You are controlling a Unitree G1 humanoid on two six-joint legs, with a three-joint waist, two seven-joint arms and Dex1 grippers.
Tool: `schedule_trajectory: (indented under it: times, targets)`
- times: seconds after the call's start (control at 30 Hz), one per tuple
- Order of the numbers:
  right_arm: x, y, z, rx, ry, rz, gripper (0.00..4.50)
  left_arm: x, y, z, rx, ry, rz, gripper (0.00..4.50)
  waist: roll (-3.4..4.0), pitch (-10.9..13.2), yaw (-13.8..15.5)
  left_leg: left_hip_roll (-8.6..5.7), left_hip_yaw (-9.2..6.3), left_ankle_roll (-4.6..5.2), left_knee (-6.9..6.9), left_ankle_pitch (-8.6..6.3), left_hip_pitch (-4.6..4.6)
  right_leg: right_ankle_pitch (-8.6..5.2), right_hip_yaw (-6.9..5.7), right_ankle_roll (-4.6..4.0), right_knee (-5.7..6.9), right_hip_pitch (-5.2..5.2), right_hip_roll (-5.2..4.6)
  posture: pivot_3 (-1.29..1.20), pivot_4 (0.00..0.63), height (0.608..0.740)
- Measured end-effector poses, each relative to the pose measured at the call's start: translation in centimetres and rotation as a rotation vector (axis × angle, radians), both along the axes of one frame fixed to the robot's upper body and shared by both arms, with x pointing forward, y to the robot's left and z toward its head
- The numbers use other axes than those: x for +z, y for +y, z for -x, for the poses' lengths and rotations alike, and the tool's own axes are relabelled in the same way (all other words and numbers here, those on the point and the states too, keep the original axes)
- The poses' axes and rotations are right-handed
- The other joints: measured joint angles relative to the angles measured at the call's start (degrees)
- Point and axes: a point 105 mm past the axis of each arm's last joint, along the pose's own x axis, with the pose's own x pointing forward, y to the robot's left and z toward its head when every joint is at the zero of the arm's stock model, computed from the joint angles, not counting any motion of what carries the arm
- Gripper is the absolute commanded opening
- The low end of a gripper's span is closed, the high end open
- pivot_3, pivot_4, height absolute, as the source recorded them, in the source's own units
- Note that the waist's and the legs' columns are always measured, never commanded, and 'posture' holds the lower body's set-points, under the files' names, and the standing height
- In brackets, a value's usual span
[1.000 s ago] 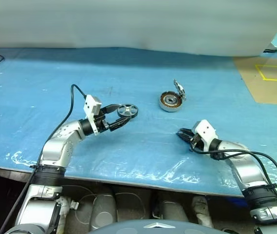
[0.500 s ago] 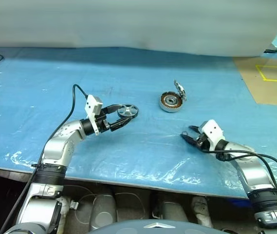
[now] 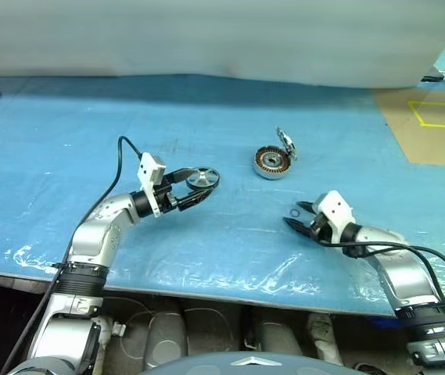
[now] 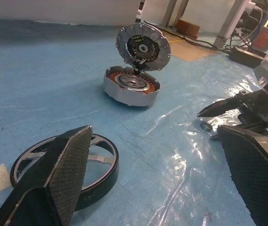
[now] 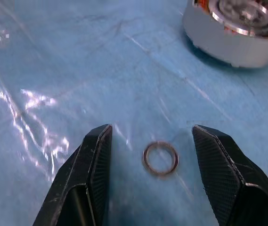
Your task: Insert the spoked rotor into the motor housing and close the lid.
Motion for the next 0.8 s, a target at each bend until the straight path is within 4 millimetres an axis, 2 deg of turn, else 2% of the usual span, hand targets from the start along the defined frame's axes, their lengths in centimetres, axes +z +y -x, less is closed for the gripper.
schedule_trajectory:
  times: [0.13, 0.23, 0.33, 0.5, 0.67, 0.73, 0.8]
  targets:
    - [3.8, 2.3, -2.5, 0.061, -0.102, 0.001, 2.84, 0.1, -0.3, -0.1, -0.003, -0.006, 0.008, 4.5, 0.02, 0.01, -0.1, 0.02, 0.01, 0.0, 0.0, 0.0, -0.04, 0.19, 0.0, -0.34, 0.09, -0.08, 0.01, 0.0, 0.15, 0.74]
    - [6.7, 5.4, -4.6, 0.133, -0.141, -0.039, 2.84, 0.1, -0.5, -0.2, -0.002, -0.013, 0.013, 4.5, 0.04, 0.03, -0.57, 0.03, 0.01, 0.0, 0.02, 0.01, -0.09, 0.23, 0.0, -0.42, 0.14, -0.12, 0.02, 0.0, 0.15, 0.74]
    - [8.0, 7.3, -6.2, 0.185, -0.127, -0.032, 2.84, 0.0, -0.7, -0.3, 0.001, -0.019, 0.02, 4.5, 0.05, 0.03, -0.81, 0.02, 0.0, 0.0, 0.05, 0.01, -0.17, 0.23, 0.0, -0.45, 0.15, -0.14, 0.01, 0.0, 0.15, 0.74]
    - [7.6, 9.1, -10.0, 0.151, -0.021, 0.099, 2.84, -0.6, -0.8, -0.2, 0.023, -0.009, 0.037, 4.5, 0.13, 0.08, -1.35, 0.05, 0.0, -0.01, 0.15, 0.01, -0.28, 0.25, -0.01, -0.48, 0.26, -0.26, 0.02, 0.0, 0.15, 0.74]
    - [7.8, 12.2, -11.5, 0.139, 0.096, 0.1, 2.84, -1.1, -1.1, 0.2, 0.037, 0.0, 0.061, 4.5, 0.17, 0.1, -1.43, 0.15, 0.01, -0.01, 0.32, 0.03, -0.68, 0.14, -0.01, -0.69, 0.69, -0.83, 0.09, 0.0, 0.15, 0.74]
    - [7.5, 12.5, -12.0, 0.119, 0.119, 0.125, 2.84, -1.2, -1.2, 0.1, 0.043, 0.0, 0.066, 4.5, 0.18, 0.12, -1.11, 0.2, -0.02, -0.01, 0.63, 0.03, -0.96, 0.06, -0.03, -0.82, 1.21, -1.12, 0.09, 0.0, 0.15, 0.74]
    - [6.9, 11.8, -12.4, 0.094, 0.142, 0.146, 2.84, -1.1, -1.2, 0.1, 0.049, -0.004, 0.066, 4.5, 0.23, 0.15, -0.69, 0.22, -0.05, -0.01, 0.69, 0.02, -0.98, 0.05, -0.08, -0.85, 1.25, -1.12, 0.09, 0.0, 0.15, 0.74]
